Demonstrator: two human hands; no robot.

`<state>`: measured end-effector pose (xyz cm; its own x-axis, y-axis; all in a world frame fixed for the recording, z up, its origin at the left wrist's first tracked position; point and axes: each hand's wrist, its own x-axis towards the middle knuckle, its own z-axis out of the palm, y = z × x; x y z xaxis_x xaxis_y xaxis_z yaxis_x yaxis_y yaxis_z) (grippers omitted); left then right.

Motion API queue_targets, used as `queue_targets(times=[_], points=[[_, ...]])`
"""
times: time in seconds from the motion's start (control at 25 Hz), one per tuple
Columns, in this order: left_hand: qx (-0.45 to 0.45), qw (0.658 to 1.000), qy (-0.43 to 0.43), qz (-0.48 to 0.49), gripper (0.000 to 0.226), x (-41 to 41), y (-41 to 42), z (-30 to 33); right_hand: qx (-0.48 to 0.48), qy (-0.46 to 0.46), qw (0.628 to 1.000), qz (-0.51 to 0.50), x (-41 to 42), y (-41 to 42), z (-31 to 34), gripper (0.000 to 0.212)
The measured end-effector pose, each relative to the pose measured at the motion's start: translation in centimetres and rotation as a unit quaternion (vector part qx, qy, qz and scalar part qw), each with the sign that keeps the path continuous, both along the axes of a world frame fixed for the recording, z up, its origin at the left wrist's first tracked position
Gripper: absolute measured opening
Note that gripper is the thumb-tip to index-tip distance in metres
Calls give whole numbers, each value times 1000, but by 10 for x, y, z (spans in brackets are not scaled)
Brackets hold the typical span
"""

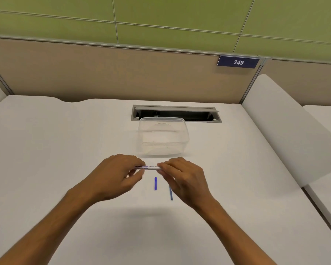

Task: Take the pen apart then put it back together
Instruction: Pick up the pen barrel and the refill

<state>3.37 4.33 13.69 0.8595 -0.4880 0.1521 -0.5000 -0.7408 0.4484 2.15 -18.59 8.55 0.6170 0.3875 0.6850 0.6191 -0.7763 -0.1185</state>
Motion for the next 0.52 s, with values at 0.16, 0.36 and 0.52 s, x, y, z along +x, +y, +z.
queue_targets(times=[0.16,0.36,0.52], points=[[-68,995,50,47,29,4,8,-11,-15,76,997,-10,6,-25,4,13],[-82,995,42,25,29,4,-4,-23,-92,133,986,39,10,-13,9,13],[-71,996,5,51,38,2,0,-24,-90,261,961,26,16,-4,11,21]])
